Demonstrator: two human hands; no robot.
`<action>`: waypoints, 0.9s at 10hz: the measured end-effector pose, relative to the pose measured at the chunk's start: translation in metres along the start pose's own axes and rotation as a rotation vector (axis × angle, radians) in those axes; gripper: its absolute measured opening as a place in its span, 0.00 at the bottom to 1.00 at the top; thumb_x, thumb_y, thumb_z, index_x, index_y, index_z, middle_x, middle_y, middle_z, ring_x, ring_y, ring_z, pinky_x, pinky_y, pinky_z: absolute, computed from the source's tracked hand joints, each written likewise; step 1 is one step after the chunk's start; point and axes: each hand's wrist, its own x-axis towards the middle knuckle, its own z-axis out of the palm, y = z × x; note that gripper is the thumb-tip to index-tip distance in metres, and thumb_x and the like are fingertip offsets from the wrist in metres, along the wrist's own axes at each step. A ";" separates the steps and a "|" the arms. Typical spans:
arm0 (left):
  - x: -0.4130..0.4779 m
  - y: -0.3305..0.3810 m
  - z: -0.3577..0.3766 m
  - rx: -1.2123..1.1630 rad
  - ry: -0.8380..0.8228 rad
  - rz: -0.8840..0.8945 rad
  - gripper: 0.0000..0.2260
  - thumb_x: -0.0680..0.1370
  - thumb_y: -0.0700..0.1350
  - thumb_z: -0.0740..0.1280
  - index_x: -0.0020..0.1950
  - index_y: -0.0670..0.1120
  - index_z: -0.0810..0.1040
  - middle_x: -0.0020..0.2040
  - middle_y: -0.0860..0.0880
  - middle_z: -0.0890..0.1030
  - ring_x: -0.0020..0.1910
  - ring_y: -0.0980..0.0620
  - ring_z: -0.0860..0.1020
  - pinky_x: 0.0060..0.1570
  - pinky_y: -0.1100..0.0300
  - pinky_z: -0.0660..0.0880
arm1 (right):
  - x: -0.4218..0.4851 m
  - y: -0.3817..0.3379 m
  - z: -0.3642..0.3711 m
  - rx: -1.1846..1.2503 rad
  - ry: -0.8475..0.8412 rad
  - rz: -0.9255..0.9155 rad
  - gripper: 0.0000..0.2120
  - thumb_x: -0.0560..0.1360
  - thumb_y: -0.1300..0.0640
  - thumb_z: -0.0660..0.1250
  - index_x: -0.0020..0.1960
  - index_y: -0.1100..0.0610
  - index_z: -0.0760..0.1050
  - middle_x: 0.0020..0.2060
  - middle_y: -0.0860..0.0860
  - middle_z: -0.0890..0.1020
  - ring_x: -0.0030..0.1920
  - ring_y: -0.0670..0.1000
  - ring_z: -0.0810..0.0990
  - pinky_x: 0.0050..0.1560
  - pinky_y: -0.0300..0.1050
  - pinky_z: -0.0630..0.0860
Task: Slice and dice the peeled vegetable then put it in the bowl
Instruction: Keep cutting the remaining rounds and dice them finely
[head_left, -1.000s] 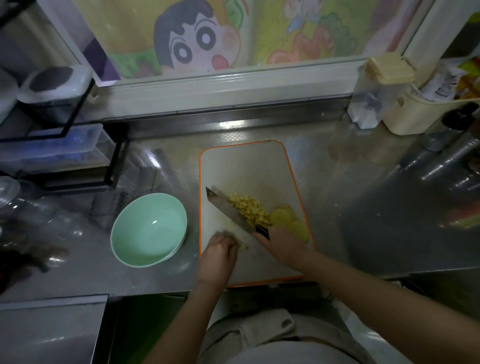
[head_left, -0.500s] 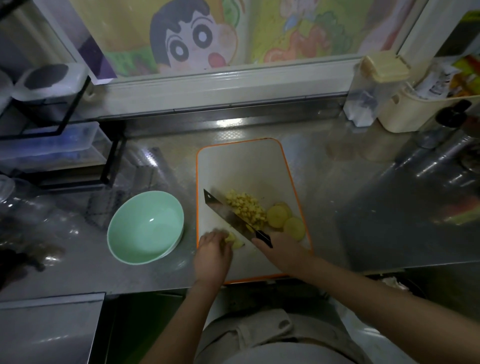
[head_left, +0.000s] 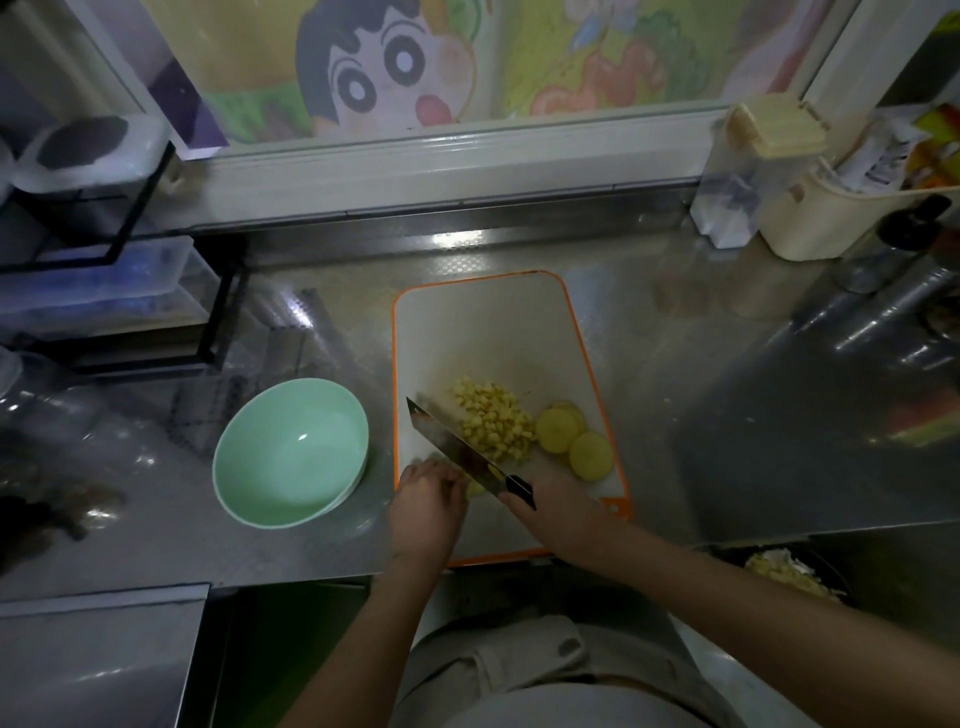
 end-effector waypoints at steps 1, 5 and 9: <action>0.001 0.002 -0.002 -0.035 0.002 0.010 0.04 0.74 0.42 0.68 0.43 0.45 0.83 0.44 0.47 0.81 0.48 0.48 0.74 0.39 0.63 0.62 | 0.003 0.001 0.003 -0.083 -0.001 0.004 0.19 0.80 0.45 0.57 0.33 0.53 0.61 0.28 0.48 0.66 0.27 0.45 0.65 0.29 0.43 0.62; 0.003 0.001 -0.005 0.011 -0.018 0.025 0.05 0.67 0.42 0.75 0.34 0.47 0.80 0.37 0.48 0.79 0.39 0.48 0.78 0.30 0.65 0.62 | 0.007 -0.002 0.003 -0.117 -0.084 0.057 0.25 0.81 0.42 0.50 0.52 0.63 0.74 0.30 0.48 0.66 0.29 0.44 0.63 0.32 0.36 0.61; 0.005 -0.002 0.001 0.023 -0.008 0.081 0.07 0.64 0.39 0.75 0.33 0.47 0.79 0.35 0.49 0.79 0.36 0.46 0.79 0.30 0.65 0.64 | 0.020 0.000 0.001 -0.047 -0.080 -0.022 0.17 0.82 0.49 0.54 0.52 0.61 0.73 0.43 0.59 0.77 0.47 0.59 0.78 0.40 0.50 0.70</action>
